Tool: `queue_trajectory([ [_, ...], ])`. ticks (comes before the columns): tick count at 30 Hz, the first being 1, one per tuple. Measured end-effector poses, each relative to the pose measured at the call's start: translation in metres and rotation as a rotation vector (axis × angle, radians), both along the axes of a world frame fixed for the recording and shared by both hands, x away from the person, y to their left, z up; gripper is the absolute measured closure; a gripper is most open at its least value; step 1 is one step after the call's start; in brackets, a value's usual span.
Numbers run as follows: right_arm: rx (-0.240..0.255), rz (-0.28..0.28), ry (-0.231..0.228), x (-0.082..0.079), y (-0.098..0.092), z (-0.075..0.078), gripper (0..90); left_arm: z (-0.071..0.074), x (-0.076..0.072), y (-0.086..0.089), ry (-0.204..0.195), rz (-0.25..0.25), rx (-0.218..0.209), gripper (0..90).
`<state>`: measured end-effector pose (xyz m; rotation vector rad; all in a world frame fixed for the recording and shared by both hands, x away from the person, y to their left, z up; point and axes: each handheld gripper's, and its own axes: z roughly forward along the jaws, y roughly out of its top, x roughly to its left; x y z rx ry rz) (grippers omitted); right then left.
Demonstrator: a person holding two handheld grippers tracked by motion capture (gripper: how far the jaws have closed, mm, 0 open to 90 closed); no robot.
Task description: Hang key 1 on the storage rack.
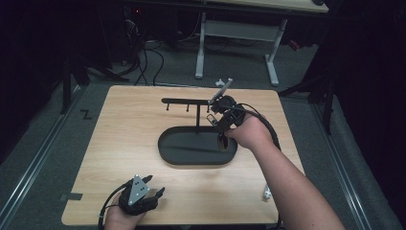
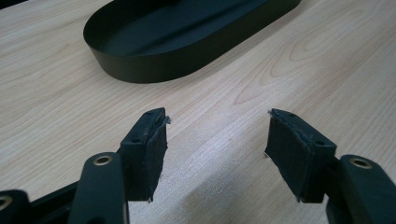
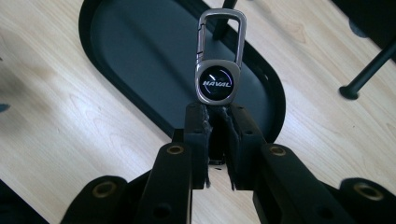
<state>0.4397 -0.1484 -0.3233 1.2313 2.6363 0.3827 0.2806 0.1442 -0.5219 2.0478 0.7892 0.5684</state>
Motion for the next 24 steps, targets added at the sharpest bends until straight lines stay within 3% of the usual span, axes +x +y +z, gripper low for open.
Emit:
queue_trajectory([
  [6,-0.003,0.013,-0.014,0.008,0.001,0.004,80.3,0.0,0.0,0.0,-0.002,0.002,-0.004,38.5],
  [13,-0.004,-0.008,-0.021,0.016,0.006,0.004,80.3,0.0,0.0,0.001,-0.002,-0.001,0.002,38.5],
  [17,-0.017,-0.006,-0.028,0.022,0.01,-0.001,80.2,0.0,0.0,0.001,-0.002,-0.001,0.003,38.5],
  [24,-0.039,-0.052,-0.019,0.031,0.014,-0.015,80.2,0.0,0.0,0.001,-0.002,0.002,-0.003,38.5],
])
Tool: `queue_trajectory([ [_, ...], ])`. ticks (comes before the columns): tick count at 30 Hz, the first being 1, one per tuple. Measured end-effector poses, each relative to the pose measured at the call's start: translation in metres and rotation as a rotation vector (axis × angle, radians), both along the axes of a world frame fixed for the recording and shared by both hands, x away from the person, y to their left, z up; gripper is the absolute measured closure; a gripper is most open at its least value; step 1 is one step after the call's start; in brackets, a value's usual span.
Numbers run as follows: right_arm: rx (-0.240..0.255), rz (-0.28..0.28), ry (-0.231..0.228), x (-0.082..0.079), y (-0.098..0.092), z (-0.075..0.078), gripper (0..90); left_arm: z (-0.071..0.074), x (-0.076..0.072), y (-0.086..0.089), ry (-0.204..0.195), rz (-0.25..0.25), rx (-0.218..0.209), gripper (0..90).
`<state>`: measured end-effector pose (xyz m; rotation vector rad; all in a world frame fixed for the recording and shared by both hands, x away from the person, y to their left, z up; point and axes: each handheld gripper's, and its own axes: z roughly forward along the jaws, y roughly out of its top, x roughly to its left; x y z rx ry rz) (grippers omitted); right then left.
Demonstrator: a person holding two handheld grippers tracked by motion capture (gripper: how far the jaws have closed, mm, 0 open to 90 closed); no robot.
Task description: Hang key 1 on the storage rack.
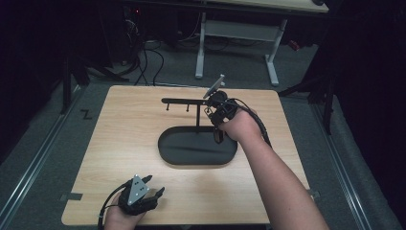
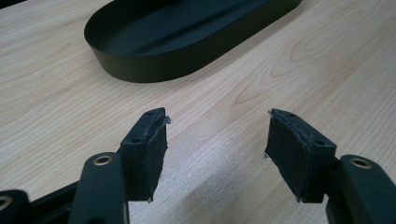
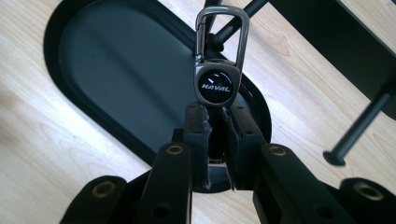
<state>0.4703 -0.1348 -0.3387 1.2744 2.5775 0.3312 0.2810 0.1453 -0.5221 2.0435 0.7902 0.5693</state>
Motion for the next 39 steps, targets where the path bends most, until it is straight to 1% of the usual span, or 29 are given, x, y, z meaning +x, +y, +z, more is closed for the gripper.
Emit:
queue_trajectory([
  [2,0.001,0.013,-0.007,0.003,0.0,-0.003,80.1,0.0,0.0,0.0,-0.002,0.001,-0.001,38.5],
  [4,0.001,0.001,-0.009,0.006,0.001,-0.005,80.1,0.0,0.0,0.0,0.0,-0.001,0.0,38.5],
  [5,-0.003,0.004,-0.013,0.007,0.001,-0.006,80.1,0.0,0.0,0.0,-0.001,0.0,-0.001,38.5],
  [6,-0.003,-0.012,-0.01,0.008,0.002,-0.007,80.1,0.0,0.0,0.0,-0.001,0.0,-0.001,38.5],
  [7,-0.002,-0.009,-0.011,0.009,0.002,-0.008,80.0,0.0,0.0,0.0,0.003,-0.002,0.001,38.5],
  [9,0.005,-0.026,-0.012,0.013,0.003,-0.011,79.9,-0.001,0.0,0.0,0.002,-0.004,0.0,38.5],
  [11,0.003,-0.028,-0.011,0.013,0.003,-0.011,79.8,-0.001,0.001,0.0,0.003,-0.007,0.004,38.5],
  [13,0.004,-0.024,-0.016,0.015,0.004,-0.014,79.2,-0.001,0.001,0.0,0.003,-0.007,0.003,38.5],
  [15,0.003,-0.026,-0.018,0.015,0.004,-0.015,76.3,-0.001,0.001,0.0,0.004,-0.008,0.006,38.5],
  [18,0.005,-0.009,-0.022,0.013,0.005,-0.016,75.7,-0.001,0.001,0.0,0.003,-0.007,0.001,38.5],
  [19,0.002,-0.014,-0.021,0.012,0.006,-0.016,75.6,-0.001,0.001,0.0,0.003,-0.007,0.002,38.5],
  [21,0.0,-0.003,-0.021,0.009,0.005,-0.016,74.9,-0.001,0.001,0.0,0.006,-0.01,0.005,38.5],
  [23,0.008,-0.003,-0.019,0.006,0.003,-0.016,73.3,-0.001,0.001,-0.001,0.003,-0.009,0.007,38.5],
  [24,0.009,-0.013,-0.016,0.004,0.002,-0.016,72.5,-0.001,0.001,-0.001,0.003,-0.011,0.009,38.5],
  [27,0.016,-0.012,-0.017,-0.002,-0.004,-0.017,69.0,-0.001,0.001,-0.001,0.009,-0.014,0.012,38.5],
  [28,0.019,-0.004,-0.02,-0.004,-0.007,-0.018,67.8,-0.002,0.001,-0.002,0.009,-0.015,0.013,38.5],
  [29,0.021,-0.008,-0.024,-0.009,-0.012,-0.019,65.4,-0.002,0.001,-0.002,0.007,-0.014,0.012,38.5],
  [31,0.024,-0.009,-0.027,-0.012,-0.015,-0.02,64.3,-0.002,0.001,-0.003,0.009,-0.016,0.016,38.5],
  [33,0.039,-0.013,-0.026,-0.02,-0.021,-0.024,62.2,-0.002,0.001,-0.003,0.009,-0.016,0.015,38.5],
  [34,0.033,-0.008,-0.028,-0.023,-0.025,-0.026,60.8,-0.002,0.001,-0.003,0.01,-0.018,0.019,38.5],
  [38,0.044,-0.018,-0.025,-0.038,-0.04,-0.038,57.9,-0.002,0.001,-0.004,0.01,-0.019,0.02,38.5],
  [39,0.04,-0.008,-0.025,-0.043,-0.045,-0.042,57.5,-0.002,0.001,-0.004,0.01,-0.018,0.019,38.5],
])
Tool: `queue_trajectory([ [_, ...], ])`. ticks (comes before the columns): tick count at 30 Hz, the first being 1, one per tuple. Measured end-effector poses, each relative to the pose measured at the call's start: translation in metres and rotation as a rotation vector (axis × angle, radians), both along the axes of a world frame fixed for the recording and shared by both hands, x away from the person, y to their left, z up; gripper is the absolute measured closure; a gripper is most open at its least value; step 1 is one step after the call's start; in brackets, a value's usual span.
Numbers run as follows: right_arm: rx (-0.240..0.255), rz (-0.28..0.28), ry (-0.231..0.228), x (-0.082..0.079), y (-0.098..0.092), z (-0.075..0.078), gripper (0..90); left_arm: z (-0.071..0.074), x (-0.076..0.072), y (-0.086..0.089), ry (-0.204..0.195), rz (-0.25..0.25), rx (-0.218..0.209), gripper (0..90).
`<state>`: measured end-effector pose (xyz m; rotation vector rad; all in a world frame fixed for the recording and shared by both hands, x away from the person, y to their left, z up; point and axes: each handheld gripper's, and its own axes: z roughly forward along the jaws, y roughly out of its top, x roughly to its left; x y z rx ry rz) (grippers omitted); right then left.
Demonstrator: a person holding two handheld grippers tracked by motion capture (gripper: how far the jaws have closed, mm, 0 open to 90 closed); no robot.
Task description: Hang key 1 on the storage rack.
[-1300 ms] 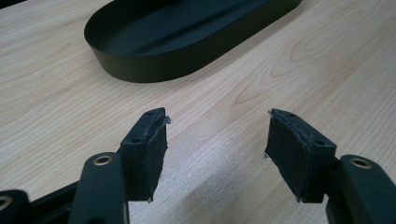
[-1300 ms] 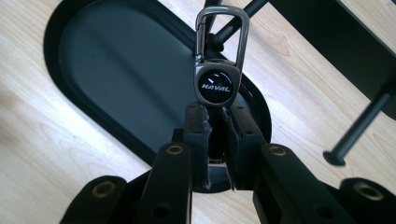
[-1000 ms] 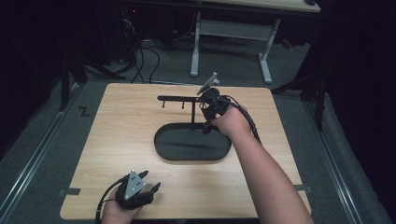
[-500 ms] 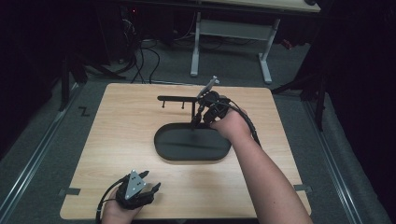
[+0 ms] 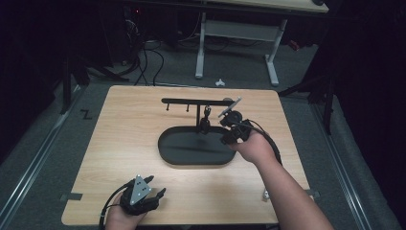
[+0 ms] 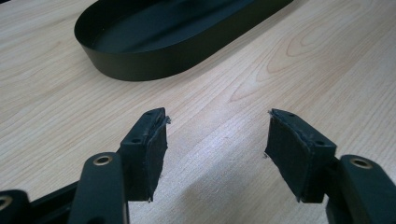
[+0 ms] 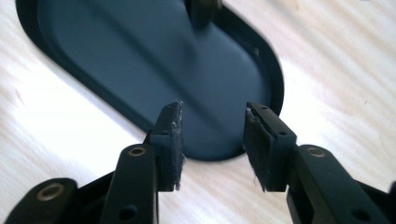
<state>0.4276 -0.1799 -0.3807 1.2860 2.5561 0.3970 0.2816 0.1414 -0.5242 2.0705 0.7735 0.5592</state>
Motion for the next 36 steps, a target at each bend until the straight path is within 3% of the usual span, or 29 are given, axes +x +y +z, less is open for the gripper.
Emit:
queue_trajectory([
  [6,0.015,-0.03,0.014,-0.021,-0.027,-0.023,52.9,-0.001,-0.001,-0.002,0.001,0.0,0.002,38.5],
  [10,0.026,-0.06,0.037,-0.033,-0.051,-0.046,51.9,-0.002,0.0,-0.002,0.003,-0.001,0.005,38.4],
  [16,0.049,-0.111,0.06,-0.042,-0.074,-0.064,50.3,-0.002,-0.001,-0.003,0.006,-0.003,0.009,38.4],
  [36,0.064,-0.187,0.052,-0.06,-0.13,-0.091,40.1,-0.005,0.0,-0.005,0.014,-0.008,0.019,38.5],
])
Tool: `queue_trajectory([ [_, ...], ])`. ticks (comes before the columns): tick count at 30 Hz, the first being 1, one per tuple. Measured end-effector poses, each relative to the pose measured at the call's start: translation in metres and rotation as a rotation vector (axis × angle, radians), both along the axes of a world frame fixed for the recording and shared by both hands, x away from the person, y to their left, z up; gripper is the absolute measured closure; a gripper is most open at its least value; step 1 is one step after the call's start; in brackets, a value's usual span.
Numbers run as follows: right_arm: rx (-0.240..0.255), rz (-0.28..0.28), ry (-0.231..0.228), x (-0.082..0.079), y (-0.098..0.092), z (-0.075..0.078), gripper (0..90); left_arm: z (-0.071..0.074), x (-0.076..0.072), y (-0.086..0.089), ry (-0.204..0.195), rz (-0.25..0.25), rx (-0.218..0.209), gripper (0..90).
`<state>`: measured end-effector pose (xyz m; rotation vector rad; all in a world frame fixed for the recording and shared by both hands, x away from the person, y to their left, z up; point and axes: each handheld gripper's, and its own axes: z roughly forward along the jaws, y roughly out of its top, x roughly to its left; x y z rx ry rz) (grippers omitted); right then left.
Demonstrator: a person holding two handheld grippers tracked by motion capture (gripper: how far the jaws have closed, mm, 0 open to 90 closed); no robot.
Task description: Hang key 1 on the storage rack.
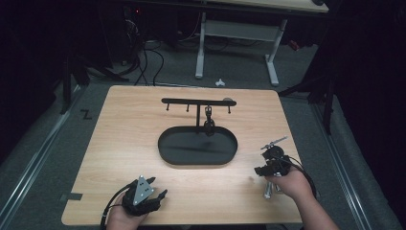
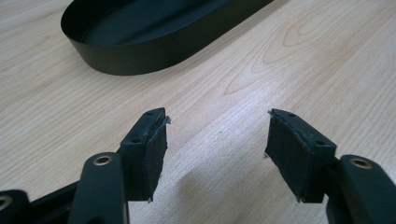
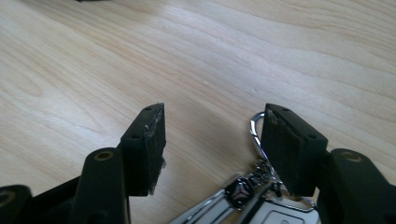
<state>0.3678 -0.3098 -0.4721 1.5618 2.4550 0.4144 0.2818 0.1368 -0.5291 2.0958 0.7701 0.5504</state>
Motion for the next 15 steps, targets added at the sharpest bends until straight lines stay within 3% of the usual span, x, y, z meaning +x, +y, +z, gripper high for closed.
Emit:
queue_trajectory([
  [11,-0.002,-0.064,0.004,0.005,-0.03,-0.01,45.5,-0.001,0.0,-0.001,0.005,-0.004,0.008,38.4],
  [15,-0.009,-0.05,0.022,0.004,-0.033,-0.014,49.7,-0.001,0.0,-0.001,0.006,-0.004,0.008,38.5],
])
